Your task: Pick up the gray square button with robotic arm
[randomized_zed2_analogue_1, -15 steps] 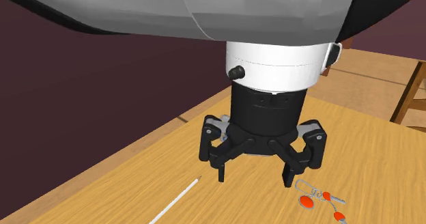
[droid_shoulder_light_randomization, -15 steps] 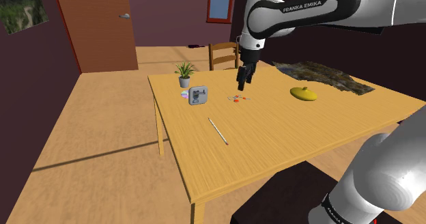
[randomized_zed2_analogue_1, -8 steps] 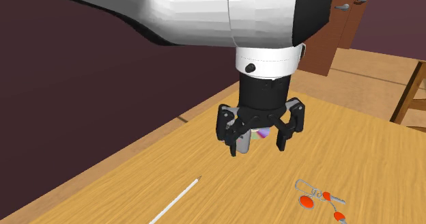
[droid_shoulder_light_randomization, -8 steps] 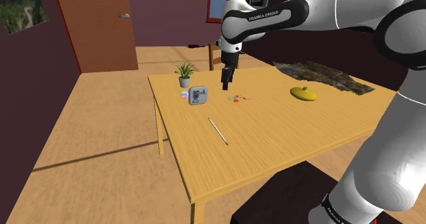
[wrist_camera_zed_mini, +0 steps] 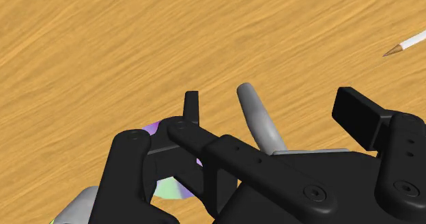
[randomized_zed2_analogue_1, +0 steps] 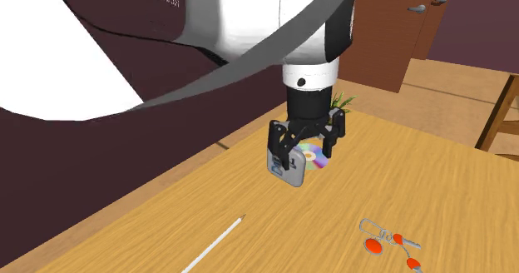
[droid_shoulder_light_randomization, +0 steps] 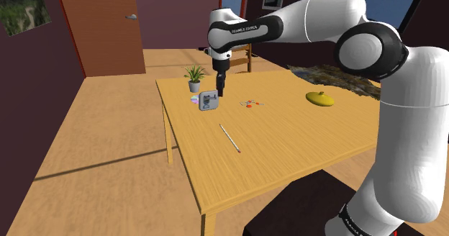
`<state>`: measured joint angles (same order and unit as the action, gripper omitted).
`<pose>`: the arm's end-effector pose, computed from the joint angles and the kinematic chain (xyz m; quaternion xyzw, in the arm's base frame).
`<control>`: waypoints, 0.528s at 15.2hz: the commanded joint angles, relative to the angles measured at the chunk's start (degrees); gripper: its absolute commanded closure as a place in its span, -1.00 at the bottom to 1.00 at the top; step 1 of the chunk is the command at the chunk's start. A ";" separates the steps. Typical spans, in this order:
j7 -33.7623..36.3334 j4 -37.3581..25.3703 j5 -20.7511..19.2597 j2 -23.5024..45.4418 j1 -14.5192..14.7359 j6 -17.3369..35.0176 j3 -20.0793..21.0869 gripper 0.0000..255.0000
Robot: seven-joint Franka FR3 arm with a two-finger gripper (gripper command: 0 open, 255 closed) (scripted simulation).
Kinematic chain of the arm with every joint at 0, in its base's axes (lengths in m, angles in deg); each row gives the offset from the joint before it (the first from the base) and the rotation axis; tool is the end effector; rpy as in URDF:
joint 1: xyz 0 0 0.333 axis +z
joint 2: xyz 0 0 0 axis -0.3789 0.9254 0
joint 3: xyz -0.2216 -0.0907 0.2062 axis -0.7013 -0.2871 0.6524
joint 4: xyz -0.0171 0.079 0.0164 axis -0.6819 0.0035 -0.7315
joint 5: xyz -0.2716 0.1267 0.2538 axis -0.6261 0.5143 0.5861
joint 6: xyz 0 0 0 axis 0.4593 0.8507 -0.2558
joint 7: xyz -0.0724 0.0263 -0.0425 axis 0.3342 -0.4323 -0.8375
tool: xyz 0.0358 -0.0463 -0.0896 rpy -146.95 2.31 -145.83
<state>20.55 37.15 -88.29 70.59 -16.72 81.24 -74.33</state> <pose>0.6647 0.0619 0.4602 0.9238 0.3800 -0.0298 0.0369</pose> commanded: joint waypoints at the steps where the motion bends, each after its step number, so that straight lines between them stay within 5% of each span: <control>1: -0.56 -0.52 -0.20 1.40 0.06 0.85 0.11 -1.00; 8: -0.22 2.72 -0.32 2.12 0.02 4.79 0.08 -1.00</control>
<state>20.30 39.48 -88.60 72.76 -16.69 85.67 -74.25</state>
